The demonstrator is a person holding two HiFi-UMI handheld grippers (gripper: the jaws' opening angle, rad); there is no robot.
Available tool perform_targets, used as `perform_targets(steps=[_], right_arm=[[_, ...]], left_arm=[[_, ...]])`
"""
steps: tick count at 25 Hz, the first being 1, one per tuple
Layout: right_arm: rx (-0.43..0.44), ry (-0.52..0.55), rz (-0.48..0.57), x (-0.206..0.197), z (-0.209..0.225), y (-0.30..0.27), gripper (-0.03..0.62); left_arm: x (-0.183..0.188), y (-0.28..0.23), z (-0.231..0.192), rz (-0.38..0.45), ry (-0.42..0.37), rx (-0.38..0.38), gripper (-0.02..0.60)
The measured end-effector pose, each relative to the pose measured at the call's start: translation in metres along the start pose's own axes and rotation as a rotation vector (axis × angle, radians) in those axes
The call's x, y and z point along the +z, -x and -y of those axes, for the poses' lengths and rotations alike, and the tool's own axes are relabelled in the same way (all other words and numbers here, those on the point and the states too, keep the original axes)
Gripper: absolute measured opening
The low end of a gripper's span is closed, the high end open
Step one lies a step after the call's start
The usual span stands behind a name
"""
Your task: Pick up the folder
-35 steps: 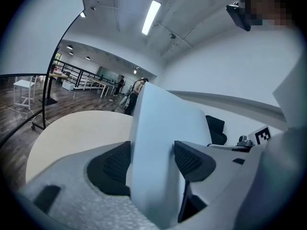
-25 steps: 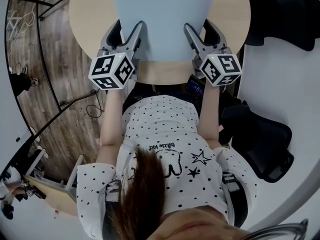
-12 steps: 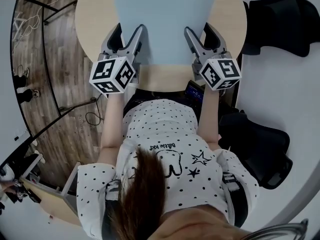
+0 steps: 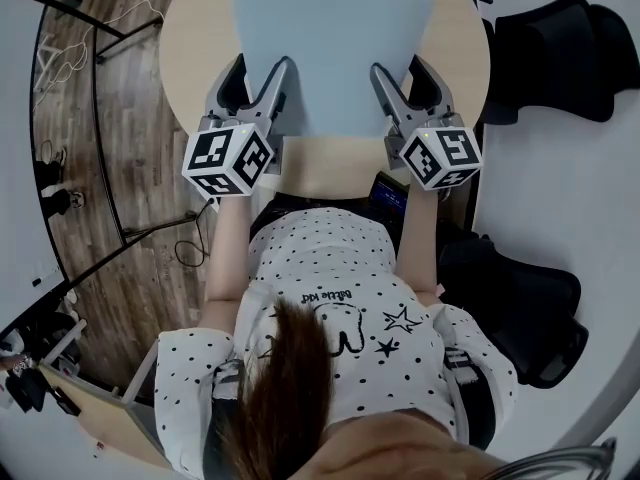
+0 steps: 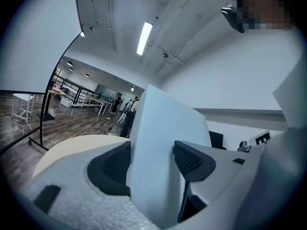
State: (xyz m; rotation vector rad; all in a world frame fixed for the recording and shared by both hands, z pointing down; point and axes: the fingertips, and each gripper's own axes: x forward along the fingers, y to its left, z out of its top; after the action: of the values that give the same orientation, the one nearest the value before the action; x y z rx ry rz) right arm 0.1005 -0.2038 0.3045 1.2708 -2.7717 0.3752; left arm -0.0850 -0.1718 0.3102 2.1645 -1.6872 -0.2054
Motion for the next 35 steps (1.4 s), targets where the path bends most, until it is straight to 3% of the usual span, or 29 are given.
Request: perform_targets(steps=[35], right_arm=[[0.003,0.104,0.179,0.092,-0.045,0.02,0.265]], left_arm=[[0.093,0.037,0.023,0.201,-0.026,-0.085,0.282]])
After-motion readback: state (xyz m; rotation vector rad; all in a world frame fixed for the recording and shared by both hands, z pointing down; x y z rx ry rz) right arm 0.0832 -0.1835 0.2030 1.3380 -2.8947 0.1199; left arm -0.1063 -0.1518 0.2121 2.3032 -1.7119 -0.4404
